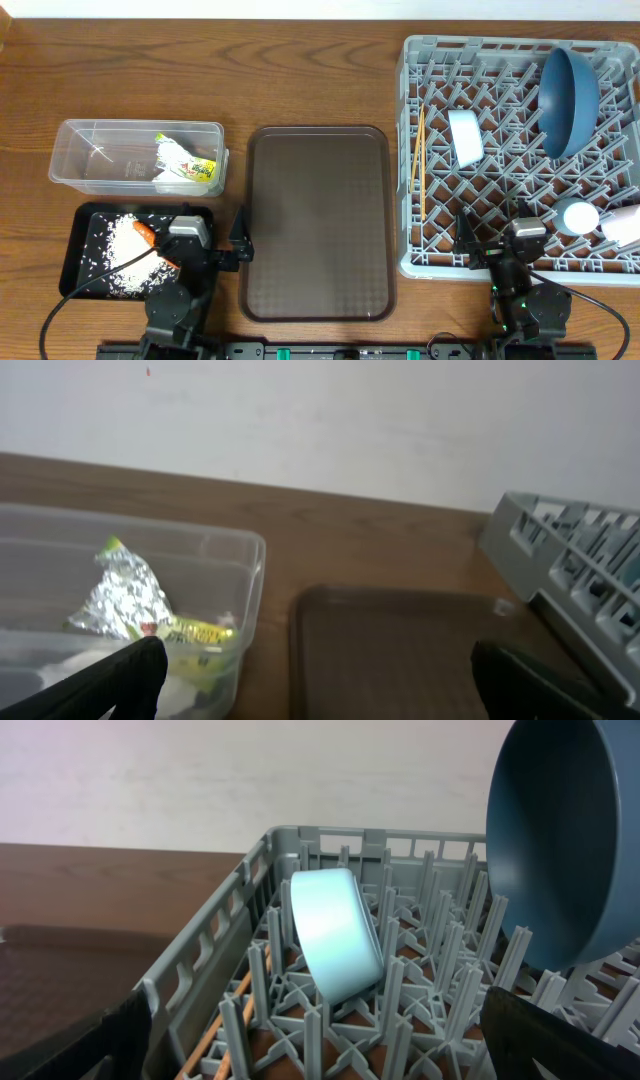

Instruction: Sort waste into correct bins and load items into the dishwasher rack

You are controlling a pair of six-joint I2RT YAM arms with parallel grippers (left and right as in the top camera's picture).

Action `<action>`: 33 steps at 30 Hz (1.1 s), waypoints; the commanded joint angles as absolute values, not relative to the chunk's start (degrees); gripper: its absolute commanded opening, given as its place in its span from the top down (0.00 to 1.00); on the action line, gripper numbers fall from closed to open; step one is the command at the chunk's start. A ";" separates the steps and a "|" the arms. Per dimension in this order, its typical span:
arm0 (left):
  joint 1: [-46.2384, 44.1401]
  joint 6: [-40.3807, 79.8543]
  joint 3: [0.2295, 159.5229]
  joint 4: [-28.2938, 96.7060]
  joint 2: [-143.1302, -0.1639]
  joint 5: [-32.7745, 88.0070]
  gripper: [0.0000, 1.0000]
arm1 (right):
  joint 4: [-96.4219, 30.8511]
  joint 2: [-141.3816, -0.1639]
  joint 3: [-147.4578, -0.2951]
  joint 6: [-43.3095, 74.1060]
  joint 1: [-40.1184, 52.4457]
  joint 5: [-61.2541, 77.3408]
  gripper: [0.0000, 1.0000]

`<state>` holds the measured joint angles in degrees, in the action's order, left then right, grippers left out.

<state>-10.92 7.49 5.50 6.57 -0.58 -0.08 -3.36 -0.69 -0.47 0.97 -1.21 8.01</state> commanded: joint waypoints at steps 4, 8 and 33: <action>-10.52 7.49 2.83 5.87 -0.10 -0.73 0.02 | -3.40 -0.32 -0.32 0.34 -1.54 8.40 0.01; -10.52 7.51 0.69 4.99 -0.10 -0.71 0.02 | -3.40 -0.32 -0.32 0.34 -1.52 8.40 0.01; -10.72 7.51 0.23 3.97 -0.23 -0.69 0.02 | -3.40 -0.32 -0.32 0.34 -1.52 8.40 0.01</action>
<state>-10.92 7.49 2.22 3.40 -0.58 -0.21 -3.36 -0.67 -0.45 0.97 -1.21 8.01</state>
